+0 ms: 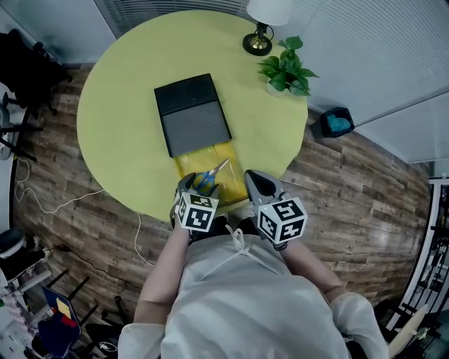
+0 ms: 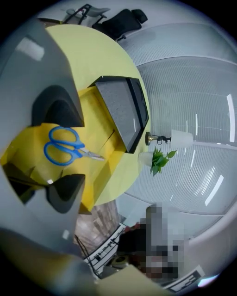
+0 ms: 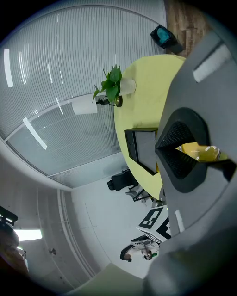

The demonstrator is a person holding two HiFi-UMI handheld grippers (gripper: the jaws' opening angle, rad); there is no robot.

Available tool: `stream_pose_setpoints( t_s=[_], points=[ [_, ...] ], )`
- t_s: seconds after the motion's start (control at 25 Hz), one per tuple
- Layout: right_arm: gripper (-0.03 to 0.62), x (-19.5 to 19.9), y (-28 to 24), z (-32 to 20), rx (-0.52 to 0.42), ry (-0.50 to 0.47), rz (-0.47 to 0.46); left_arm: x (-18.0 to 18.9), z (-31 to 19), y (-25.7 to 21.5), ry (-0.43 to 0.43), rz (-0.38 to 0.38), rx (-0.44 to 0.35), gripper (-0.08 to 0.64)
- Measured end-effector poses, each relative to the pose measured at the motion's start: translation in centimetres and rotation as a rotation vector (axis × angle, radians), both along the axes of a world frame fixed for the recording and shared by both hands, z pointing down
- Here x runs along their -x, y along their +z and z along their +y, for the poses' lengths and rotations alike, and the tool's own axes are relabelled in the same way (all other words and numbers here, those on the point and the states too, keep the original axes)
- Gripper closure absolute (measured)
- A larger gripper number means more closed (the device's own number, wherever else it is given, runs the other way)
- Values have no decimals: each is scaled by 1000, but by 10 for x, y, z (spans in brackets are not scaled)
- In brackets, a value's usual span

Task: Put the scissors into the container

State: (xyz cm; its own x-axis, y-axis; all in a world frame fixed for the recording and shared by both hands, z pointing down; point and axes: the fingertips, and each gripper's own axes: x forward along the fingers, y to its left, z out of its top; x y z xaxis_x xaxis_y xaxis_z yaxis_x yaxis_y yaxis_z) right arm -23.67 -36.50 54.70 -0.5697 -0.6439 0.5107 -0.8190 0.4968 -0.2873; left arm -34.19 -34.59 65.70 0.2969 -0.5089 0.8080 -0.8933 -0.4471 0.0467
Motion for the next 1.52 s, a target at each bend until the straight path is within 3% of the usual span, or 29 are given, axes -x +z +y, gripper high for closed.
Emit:
stream_pose_setpoints(
  t_s=[0.12, 0.24, 0.36, 0.52, 0.76, 0.96, 1.16, 1.52],
  points=[
    [592, 1, -3, 2, -8, -2, -3, 4, -2, -10, -26, 21, -42, 233],
    [592, 4, -7, 5, -19, -6, -6, 6, -2, -24, -56, 49, -76, 268],
    [592, 7, -13, 7, -34, -12, -9, 12, -2, -45, -104, 100, -127, 390],
    [591, 12, -26, 6, -72, -26, -21, 24, -6, -84, -163, 131, -253, 542],
    [592, 21, -53, 7, -161, -67, -36, 34, -7, -166, -210, 224, -501, 554],
    [592, 26, -79, 6, -255, -74, -30, 42, -2, -219, -224, 248, -695, 554],
    [592, 30, -102, 5, -340, -76, -27, 45, 4, -240, -234, 256, -756, 554],
    [592, 37, -102, 4, -345, -103, -16, 51, 5, -241, -259, 263, -744, 554]
  ],
)
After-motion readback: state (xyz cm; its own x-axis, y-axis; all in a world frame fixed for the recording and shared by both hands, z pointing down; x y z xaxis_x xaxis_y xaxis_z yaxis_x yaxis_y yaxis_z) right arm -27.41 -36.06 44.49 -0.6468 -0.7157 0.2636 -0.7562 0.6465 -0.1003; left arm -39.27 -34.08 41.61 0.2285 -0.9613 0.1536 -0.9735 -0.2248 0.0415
